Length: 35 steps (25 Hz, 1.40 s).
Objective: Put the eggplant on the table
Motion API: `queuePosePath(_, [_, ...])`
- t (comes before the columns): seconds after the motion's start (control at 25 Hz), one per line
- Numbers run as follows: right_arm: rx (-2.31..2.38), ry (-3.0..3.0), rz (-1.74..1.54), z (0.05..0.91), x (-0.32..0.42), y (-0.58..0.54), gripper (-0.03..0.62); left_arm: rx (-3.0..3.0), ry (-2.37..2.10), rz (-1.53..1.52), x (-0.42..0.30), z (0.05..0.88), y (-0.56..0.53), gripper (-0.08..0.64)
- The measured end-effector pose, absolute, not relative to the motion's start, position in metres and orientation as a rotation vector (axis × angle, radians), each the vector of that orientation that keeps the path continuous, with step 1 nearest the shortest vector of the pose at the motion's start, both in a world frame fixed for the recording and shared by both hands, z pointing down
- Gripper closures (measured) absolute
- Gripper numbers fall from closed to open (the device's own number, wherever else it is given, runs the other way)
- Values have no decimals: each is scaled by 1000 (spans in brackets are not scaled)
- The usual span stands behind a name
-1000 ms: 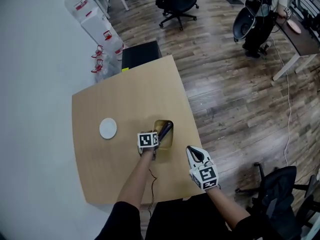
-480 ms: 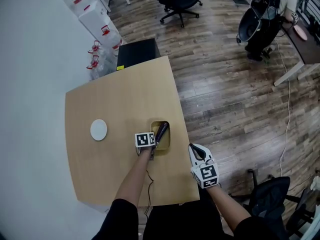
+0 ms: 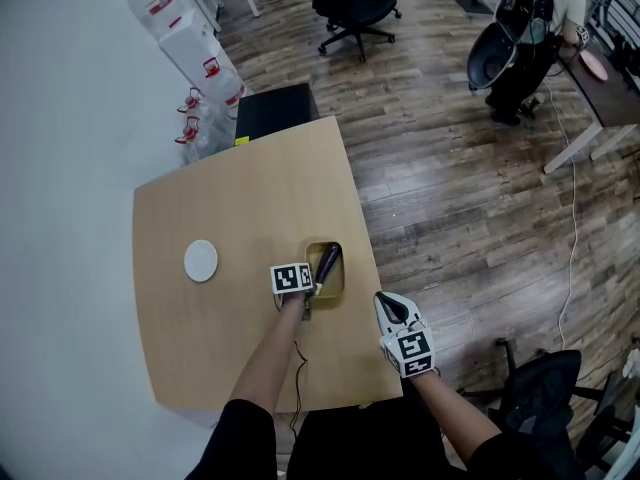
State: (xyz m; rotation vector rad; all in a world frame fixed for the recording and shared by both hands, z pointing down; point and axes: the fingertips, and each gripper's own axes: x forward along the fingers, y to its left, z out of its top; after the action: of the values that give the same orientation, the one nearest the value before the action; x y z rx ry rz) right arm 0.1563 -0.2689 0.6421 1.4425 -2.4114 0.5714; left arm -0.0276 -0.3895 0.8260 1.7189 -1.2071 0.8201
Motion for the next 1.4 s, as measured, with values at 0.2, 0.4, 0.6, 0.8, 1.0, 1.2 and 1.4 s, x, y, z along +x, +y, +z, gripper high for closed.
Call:
queuePosePath(0.2, [1479, -2397, 571, 637, 143, -251, 532, 1775, -1201, 758, -33, 795, -378, 537])
queuePosePath(0.4, [1515, -2408, 603, 623, 124, -229, 532, 1873, -1173, 659, -35, 747, -351, 538])
queuePosePath(0.6, [1542, -2425, 635, 603, 103, -206, 532, 2057, -1140, 590, -32, 676, -309, 537])
queuePosePath(0.8, [1565, -2439, 653, 586, 81, -181, 532, 2140, -1154, 434, -51, 615, -257, 538])
queuePosePath(1.0, [1593, -2400, 569, 570, 73, -153, 532, 2190, -1200, 299, -75, 573, -202, 537])
queuePosePath(1.2, [1659, -2392, 535, 544, 68, -127, 532, 2253, -1192, 64, -83, 523, -152, 538])
queuePosePath(1.4, [1707, -2472, 493, 494, 51, -92, 532, 2359, -1119, -33, -74, 486, -101, 538])
